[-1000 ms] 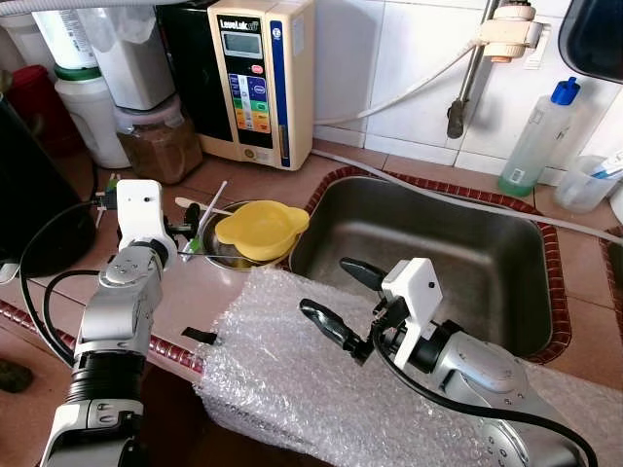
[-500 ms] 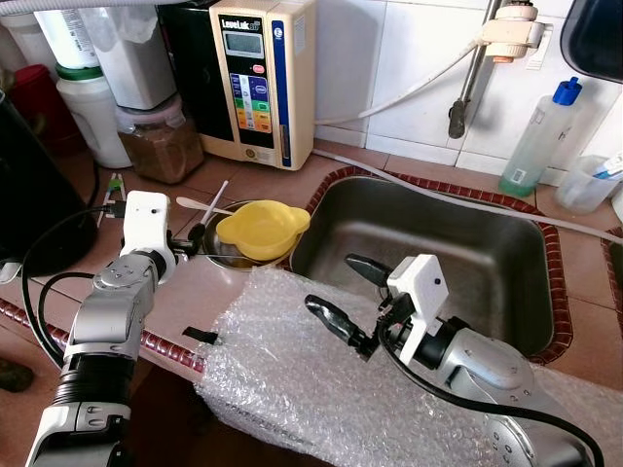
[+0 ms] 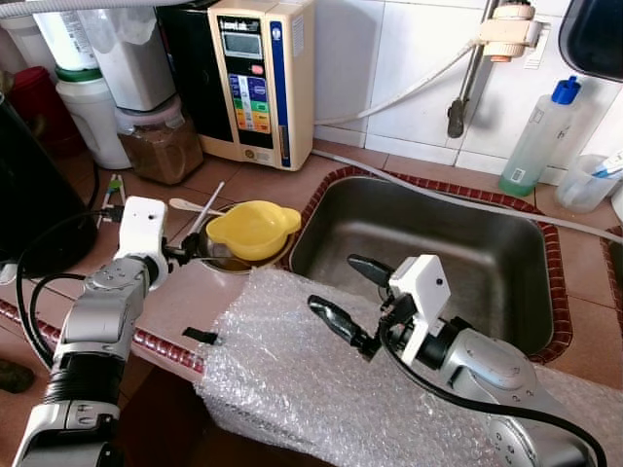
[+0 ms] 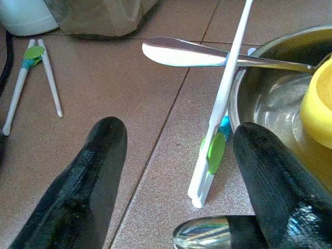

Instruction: Kitchen organization

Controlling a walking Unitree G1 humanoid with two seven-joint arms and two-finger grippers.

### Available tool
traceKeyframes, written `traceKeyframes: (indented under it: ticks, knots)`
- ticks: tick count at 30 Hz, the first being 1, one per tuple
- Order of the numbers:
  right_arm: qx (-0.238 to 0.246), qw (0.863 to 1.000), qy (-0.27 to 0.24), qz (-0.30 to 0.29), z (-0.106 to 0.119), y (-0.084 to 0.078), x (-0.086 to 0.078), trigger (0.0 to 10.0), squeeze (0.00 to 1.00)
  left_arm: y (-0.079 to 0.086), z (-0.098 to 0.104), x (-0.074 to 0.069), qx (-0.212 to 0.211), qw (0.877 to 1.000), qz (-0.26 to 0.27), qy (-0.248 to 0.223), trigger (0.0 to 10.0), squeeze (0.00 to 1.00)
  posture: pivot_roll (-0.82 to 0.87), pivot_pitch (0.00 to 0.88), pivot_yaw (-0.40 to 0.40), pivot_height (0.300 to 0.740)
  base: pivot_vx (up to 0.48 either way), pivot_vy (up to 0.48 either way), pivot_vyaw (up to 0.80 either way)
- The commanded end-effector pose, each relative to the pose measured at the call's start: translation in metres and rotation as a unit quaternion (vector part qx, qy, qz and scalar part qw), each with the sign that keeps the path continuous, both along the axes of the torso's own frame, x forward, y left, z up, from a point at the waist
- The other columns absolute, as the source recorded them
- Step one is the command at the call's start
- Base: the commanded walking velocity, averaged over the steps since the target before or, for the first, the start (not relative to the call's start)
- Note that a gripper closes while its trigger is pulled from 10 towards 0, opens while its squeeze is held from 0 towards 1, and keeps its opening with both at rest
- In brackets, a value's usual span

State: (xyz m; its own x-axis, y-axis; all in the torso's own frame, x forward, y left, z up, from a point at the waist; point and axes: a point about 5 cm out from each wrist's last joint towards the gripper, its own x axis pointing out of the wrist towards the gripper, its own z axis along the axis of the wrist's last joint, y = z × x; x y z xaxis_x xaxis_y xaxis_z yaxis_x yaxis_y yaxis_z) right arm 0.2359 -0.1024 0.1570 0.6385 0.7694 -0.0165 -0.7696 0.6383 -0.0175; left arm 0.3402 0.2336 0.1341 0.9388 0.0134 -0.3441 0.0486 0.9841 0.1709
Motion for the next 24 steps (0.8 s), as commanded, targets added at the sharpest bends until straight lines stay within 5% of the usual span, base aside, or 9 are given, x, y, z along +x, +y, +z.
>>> traceKeyframes:
  ticks: [1,4,10,18,20,24]
  knots:
    - [-0.001,1.000,-0.002,0.004,0.000,0.000,0.001,10.0,0.00,0.007,-0.001,-0.002,0.013,1.000,0.009,0.009,3.3,0.00,-0.11,0.000,0.065,0.740,0.000,0.000,0.00]
    - [-0.002,1.000,-0.002,0.006,0.000,0.001,0.001,10.0,0.00,0.014,0.000,-0.004,0.023,1.000,0.020,0.008,2.9,0.00,-0.10,0.000,0.062,0.740,0.000,0.000,0.00]
    - [-0.004,1.000,-0.002,0.009,-0.001,0.001,0.001,10.0,0.00,0.019,-0.001,-0.008,0.032,0.999,0.023,0.011,3.9,0.00,-0.10,0.000,0.058,0.740,0.000,0.000,0.00]
    - [-0.004,1.000,-0.002,0.011,-0.001,0.003,0.001,10.0,0.00,-0.004,-0.001,-0.003,0.016,1.000,-0.006,0.002,4.8,0.00,-0.10,0.000,0.058,0.740,0.000,0.000,0.00]
    - [-0.004,1.000,-0.002,0.011,-0.001,0.003,0.001,10.0,0.00,-0.014,-0.002,-0.001,0.012,1.000,-0.019,0.001,6.0,0.00,-0.10,0.000,0.060,0.740,0.000,0.000,0.00]
    - [-0.004,1.000,-0.002,0.009,-0.001,0.003,0.001,10.0,0.00,-0.022,-0.003,0.002,0.008,1.000,-0.031,0.001,6.5,0.00,-0.11,0.000,0.062,0.740,0.000,0.000,0.00]
